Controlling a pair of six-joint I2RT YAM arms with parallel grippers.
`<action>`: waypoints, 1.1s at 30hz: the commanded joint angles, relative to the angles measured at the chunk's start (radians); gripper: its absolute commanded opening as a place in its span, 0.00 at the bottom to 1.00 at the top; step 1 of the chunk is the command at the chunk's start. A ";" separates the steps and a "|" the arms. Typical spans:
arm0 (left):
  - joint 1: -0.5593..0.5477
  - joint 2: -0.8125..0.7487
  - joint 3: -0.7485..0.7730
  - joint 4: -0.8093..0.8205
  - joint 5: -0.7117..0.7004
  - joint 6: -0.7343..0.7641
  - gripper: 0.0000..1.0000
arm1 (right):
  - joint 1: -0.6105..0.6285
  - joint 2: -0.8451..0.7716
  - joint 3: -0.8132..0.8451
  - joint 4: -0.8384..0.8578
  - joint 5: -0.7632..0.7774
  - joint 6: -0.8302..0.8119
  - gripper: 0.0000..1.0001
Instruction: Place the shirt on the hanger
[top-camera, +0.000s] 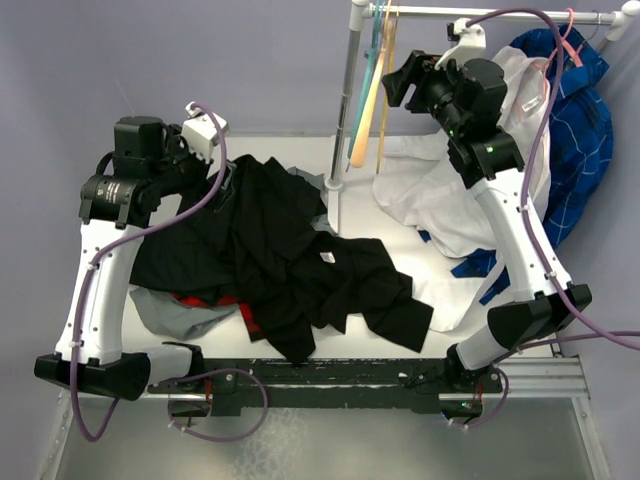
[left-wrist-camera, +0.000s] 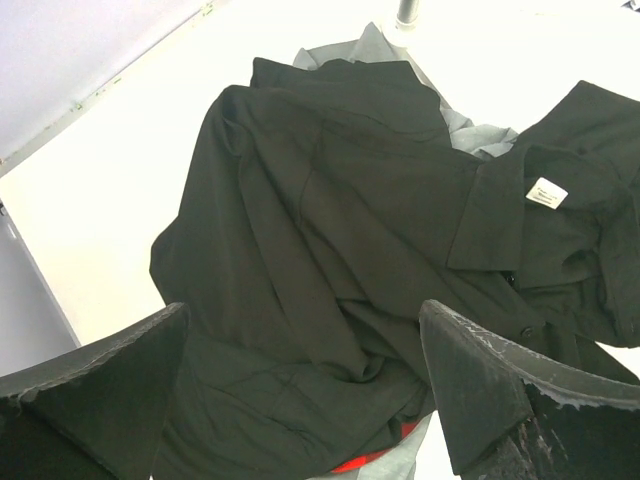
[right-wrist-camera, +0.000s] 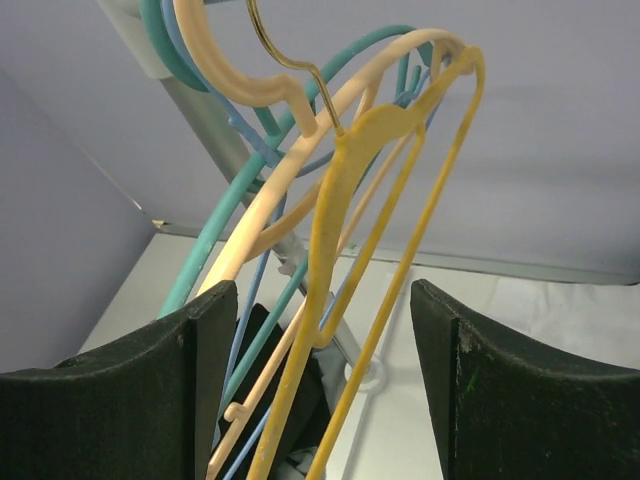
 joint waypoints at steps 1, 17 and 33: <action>0.009 0.001 -0.002 0.045 0.002 -0.006 0.99 | 0.001 -0.001 -0.011 0.066 -0.020 0.022 0.71; 0.015 -0.002 -0.018 0.051 -0.009 -0.005 0.99 | 0.011 0.077 0.003 0.071 0.051 -0.010 0.68; 0.018 0.003 -0.032 0.055 -0.005 -0.002 0.99 | 0.049 0.149 0.063 0.079 0.064 -0.002 0.76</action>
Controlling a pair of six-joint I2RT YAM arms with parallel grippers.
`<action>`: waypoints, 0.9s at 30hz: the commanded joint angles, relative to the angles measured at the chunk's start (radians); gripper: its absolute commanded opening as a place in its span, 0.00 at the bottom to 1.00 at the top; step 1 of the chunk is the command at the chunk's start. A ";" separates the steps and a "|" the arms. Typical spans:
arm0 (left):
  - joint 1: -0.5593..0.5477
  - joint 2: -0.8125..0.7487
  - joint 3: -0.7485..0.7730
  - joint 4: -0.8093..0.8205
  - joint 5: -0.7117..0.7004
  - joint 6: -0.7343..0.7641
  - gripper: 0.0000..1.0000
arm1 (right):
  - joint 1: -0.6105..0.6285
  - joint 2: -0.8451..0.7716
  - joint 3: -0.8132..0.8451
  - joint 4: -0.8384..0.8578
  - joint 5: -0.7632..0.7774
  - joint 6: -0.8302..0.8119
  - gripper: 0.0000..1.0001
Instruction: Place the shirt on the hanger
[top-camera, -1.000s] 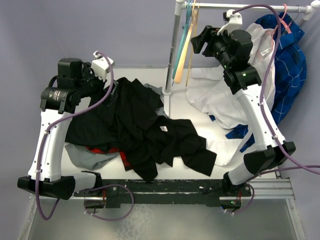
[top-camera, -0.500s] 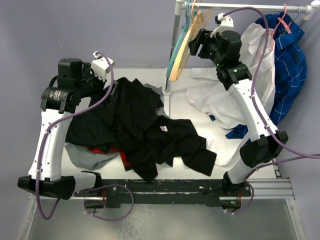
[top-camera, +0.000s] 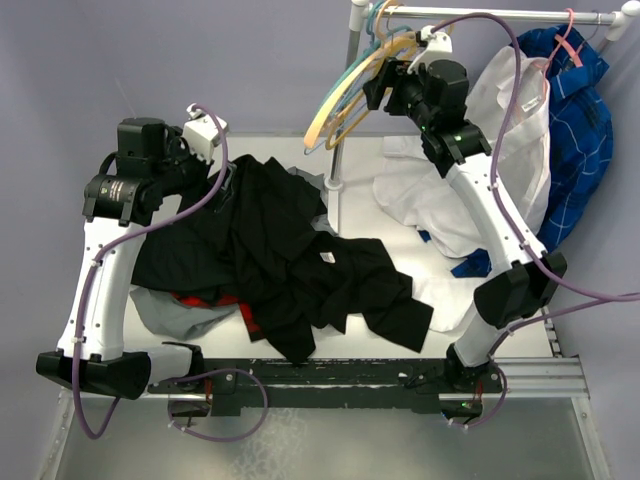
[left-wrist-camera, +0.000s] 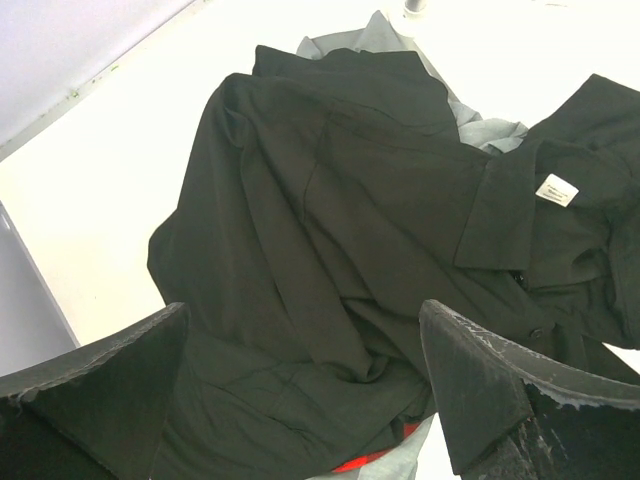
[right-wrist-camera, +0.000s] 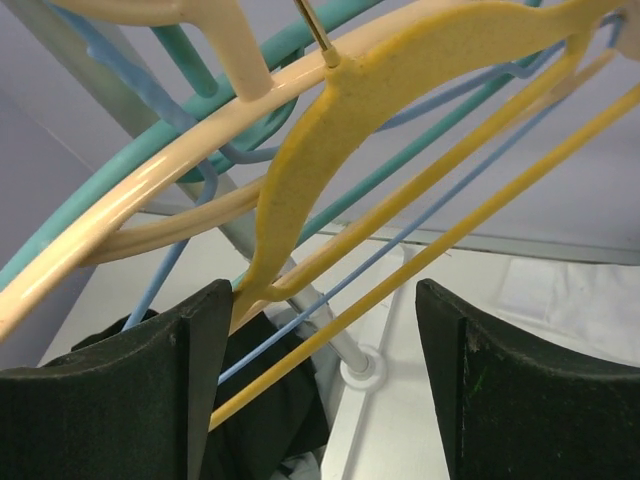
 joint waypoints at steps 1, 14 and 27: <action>0.007 -0.004 0.001 0.037 0.000 -0.003 0.99 | 0.011 0.020 0.061 0.035 0.029 -0.003 0.78; 0.007 -0.005 -0.004 0.037 0.009 0.001 0.99 | 0.039 0.071 0.145 0.009 0.090 -0.018 0.83; 0.007 -0.010 -0.012 0.037 0.013 0.005 0.99 | 0.039 0.122 0.228 -0.010 0.123 -0.042 0.37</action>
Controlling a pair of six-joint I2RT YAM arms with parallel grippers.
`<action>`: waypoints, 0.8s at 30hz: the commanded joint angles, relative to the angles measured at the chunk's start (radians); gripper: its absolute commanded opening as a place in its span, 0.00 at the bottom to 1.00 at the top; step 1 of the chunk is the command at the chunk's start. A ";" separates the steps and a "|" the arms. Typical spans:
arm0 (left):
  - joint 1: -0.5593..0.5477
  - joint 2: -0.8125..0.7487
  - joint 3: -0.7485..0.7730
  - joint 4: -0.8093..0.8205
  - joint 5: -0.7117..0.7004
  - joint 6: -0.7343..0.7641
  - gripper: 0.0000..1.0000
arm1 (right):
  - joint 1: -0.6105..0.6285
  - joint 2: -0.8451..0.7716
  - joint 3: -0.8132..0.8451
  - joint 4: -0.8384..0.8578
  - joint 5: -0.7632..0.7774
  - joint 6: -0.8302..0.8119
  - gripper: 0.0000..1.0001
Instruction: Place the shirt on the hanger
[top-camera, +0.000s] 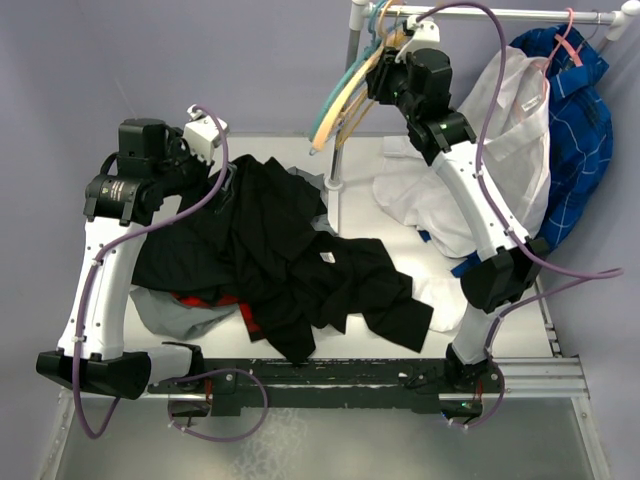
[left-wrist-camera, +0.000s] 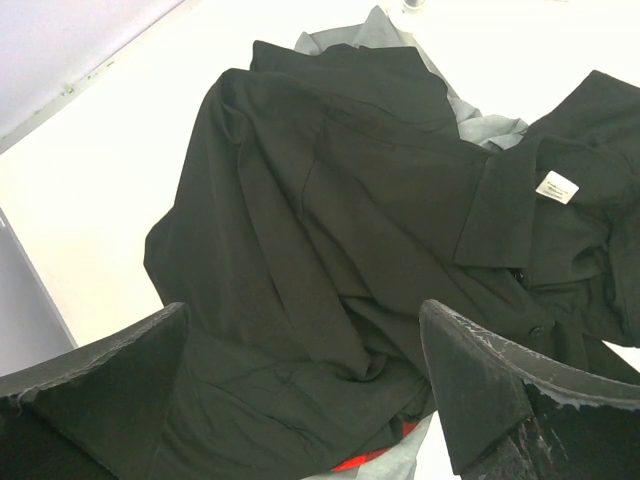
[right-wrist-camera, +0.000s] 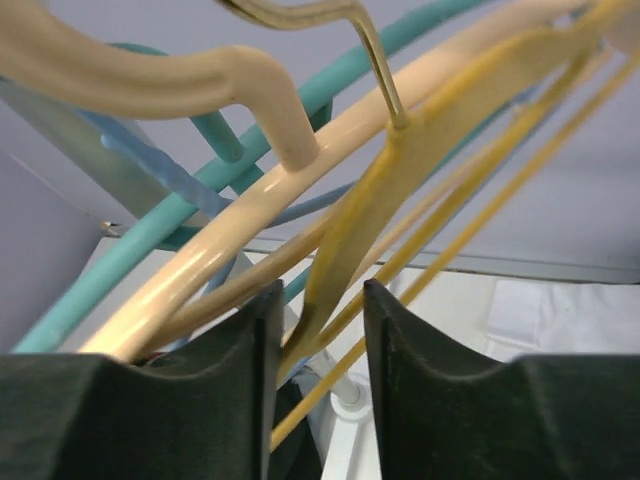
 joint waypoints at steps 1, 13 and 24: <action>0.005 -0.010 -0.004 0.036 0.010 0.004 0.99 | 0.001 -0.024 0.034 0.026 0.015 -0.013 0.32; 0.006 -0.012 -0.004 0.029 0.023 0.007 0.99 | 0.001 -0.155 -0.105 0.025 0.075 -0.044 0.04; 0.005 -0.006 -0.003 0.023 0.037 0.007 0.99 | 0.001 -0.264 -0.176 0.011 0.161 -0.149 0.00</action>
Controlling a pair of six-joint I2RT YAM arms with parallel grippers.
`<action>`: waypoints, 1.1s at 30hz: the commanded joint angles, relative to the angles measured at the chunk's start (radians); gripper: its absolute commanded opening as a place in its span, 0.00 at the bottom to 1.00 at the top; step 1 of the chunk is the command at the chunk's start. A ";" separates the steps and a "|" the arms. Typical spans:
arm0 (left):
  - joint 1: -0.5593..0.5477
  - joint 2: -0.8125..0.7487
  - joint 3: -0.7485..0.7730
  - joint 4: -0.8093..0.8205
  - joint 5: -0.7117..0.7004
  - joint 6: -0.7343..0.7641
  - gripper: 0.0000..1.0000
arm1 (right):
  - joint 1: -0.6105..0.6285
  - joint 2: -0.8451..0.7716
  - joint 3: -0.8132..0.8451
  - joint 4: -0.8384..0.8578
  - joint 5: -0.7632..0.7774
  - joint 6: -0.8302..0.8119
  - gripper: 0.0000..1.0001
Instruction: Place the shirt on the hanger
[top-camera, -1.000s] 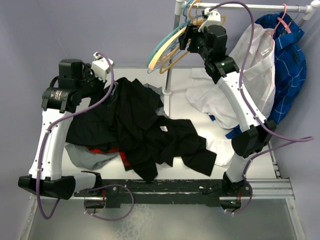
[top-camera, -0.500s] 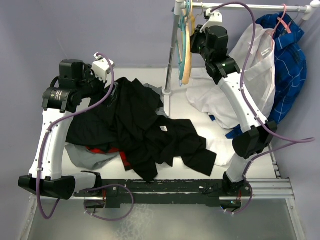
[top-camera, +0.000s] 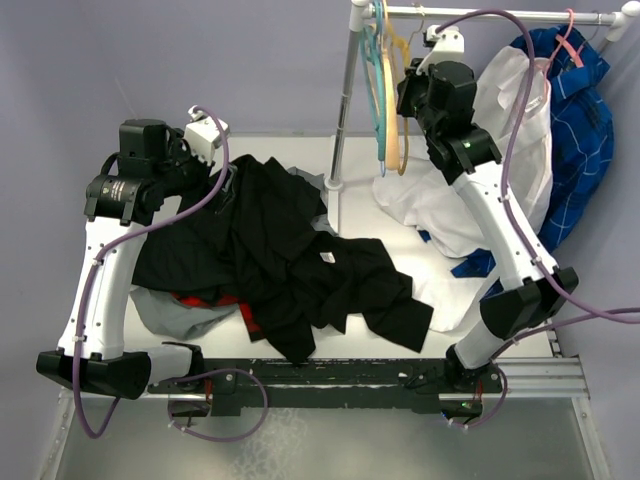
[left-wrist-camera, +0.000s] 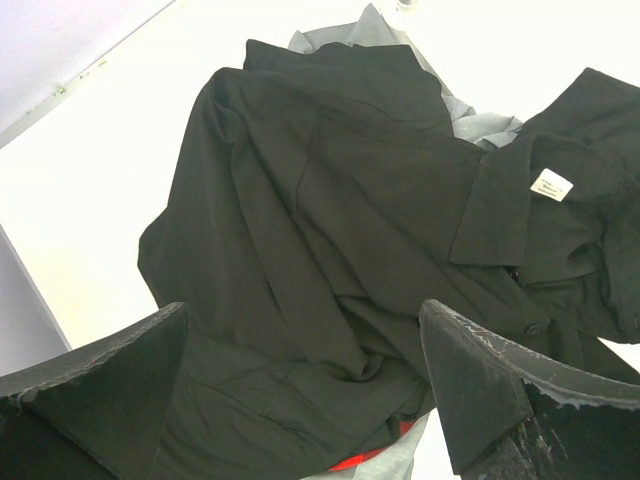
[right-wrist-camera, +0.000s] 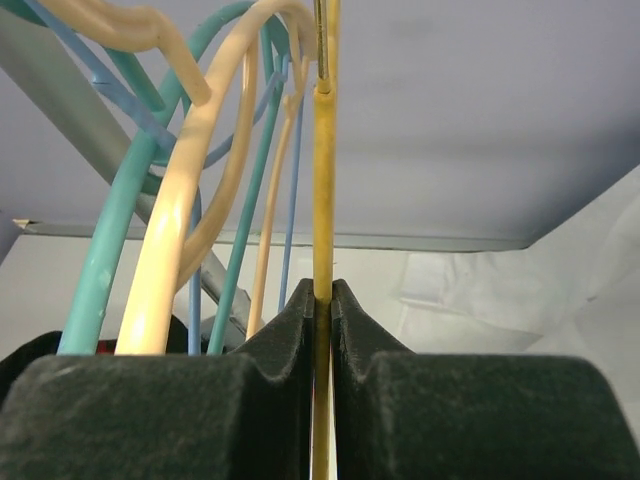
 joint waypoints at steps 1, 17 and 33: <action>0.005 -0.005 0.006 0.020 0.028 0.008 0.99 | 0.002 -0.086 -0.012 0.042 0.032 -0.063 0.00; -0.287 0.139 0.077 -0.177 0.294 0.109 0.99 | -0.002 -0.224 -0.066 0.017 0.124 -0.156 0.00; -0.637 0.352 -0.182 0.165 -0.322 0.066 0.95 | 0.000 -0.854 -0.591 -0.324 0.139 0.078 0.00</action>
